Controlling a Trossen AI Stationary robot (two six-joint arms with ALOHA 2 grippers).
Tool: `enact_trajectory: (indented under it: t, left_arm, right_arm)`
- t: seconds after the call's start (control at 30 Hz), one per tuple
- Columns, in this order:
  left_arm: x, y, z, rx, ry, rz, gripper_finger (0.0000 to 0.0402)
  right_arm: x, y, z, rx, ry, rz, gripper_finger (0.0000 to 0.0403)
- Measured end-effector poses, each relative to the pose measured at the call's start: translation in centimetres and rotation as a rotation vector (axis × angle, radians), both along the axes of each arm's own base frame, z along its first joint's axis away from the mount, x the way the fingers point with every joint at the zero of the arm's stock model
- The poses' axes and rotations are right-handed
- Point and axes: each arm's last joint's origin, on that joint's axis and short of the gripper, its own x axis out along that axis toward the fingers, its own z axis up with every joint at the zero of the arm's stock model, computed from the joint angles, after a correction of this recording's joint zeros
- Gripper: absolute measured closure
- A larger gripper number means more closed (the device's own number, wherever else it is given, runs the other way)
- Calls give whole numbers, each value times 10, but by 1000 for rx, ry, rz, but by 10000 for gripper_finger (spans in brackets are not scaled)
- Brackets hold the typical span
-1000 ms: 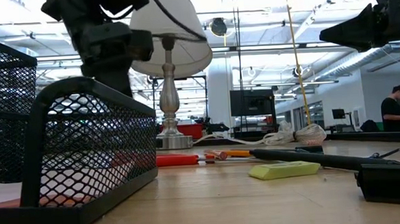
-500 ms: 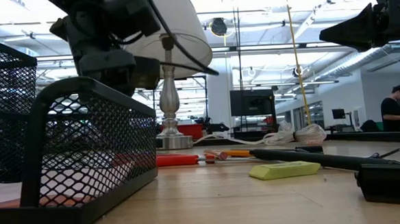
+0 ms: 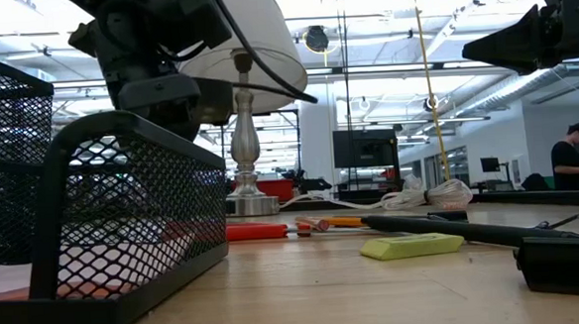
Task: Pick and place office supplies into organizer
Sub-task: Put the orange scissors into the black desk organizer
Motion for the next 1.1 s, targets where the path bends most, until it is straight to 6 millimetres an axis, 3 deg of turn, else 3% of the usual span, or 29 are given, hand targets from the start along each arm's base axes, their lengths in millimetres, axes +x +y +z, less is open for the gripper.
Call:
enact_trajectory:
  t: [0.27, 0.43, 0.87, 1.1]
  left_arm:
    - [7, -6, -22, -4, 33, -17, 158]
    - [5, -6, -22, -8, 49, -17, 176]
    - [5, -6, -18, 44, 18, -86, 382]
    - [5, -6, -18, 36, 16, -75, 347]
  right_arm:
    - [0, 0, 0, 1, -2, 0, 317]
    - [0, 0, 0, 0, 0, 0, 318]
    - [0, 0, 0, 0, 1, -1, 316]
    - [0, 0, 0, 0, 1, 0, 320]
